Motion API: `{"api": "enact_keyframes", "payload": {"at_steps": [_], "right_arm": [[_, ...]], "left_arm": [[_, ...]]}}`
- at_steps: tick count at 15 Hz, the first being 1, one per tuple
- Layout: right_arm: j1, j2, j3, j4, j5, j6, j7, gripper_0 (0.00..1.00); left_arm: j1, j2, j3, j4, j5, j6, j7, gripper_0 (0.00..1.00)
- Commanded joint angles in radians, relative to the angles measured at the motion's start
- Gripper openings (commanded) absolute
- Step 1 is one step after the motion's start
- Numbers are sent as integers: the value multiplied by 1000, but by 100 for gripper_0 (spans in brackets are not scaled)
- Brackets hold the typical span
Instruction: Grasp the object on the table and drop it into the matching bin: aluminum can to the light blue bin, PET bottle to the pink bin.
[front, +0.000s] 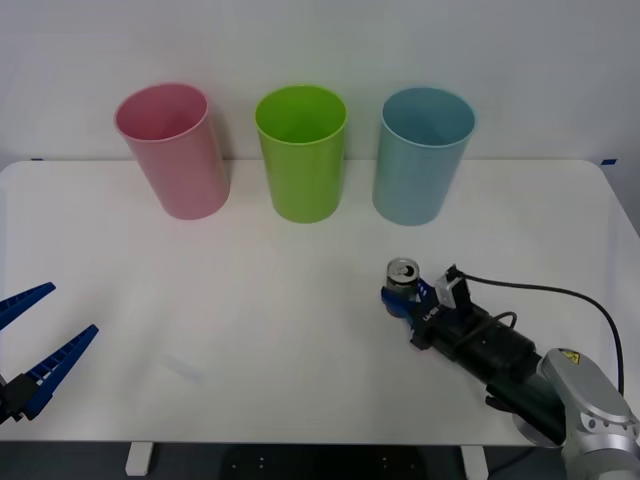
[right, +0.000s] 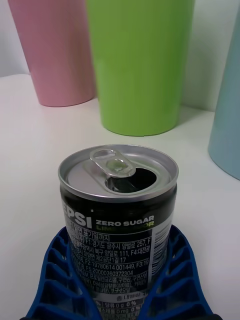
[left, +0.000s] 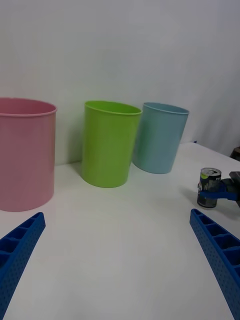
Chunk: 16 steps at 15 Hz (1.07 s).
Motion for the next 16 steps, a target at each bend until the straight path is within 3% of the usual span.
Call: {"api": "enact_keyframes", "payload": {"at_steps": [1, 5, 10, 16], "right_arm": [[2, -2, -11, 0, -3, -10, -8, 0], [2, -2, -36, -28, -10, -30, -46, 0], [2, -6, -66, -97, -10, -53, -178, 0], [3, -26, -92, -206, -8, -50, -207, 0]], "left_arm": [[0, 0, 0, 0, 0, 0, 0, 100], [0, 0, 0, 0, 0, 0, 0, 100], [0, 0, 0, 0, 0, 0, 0, 100], [0, 0, 0, 0, 0, 0, 0, 100]]}}
